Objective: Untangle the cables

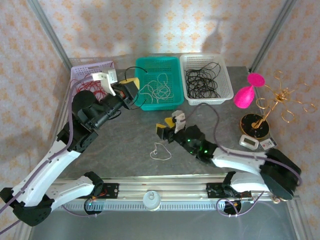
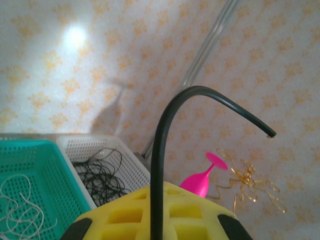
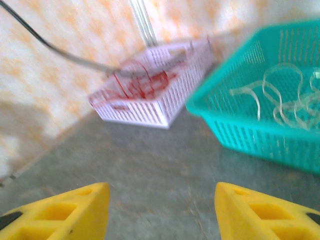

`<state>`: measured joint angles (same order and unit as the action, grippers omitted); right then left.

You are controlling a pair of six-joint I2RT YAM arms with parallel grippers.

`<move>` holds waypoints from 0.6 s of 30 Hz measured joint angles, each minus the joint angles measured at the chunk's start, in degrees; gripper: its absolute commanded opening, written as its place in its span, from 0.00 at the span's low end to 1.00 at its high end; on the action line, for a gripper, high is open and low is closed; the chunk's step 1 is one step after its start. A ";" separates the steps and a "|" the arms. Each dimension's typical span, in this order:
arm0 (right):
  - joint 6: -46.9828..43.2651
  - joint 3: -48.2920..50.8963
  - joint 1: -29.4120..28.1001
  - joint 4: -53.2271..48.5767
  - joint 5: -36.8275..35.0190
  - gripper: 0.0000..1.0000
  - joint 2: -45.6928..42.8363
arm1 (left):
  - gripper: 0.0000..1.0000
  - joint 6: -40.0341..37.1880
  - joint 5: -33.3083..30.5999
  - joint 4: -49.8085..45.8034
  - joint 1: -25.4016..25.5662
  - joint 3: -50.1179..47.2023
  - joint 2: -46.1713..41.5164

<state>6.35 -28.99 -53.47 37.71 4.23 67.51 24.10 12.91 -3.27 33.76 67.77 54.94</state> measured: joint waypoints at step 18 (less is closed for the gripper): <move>-9.97 -25.66 4.74 -11.43 31.50 0.42 6.10 | 0.00 5.81 11.37 2.01 0.02 -7.23 0.04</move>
<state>-3.62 -54.65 -48.73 26.28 35.73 73.60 29.91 24.27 -1.26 33.78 60.53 54.98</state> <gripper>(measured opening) 0.457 0.044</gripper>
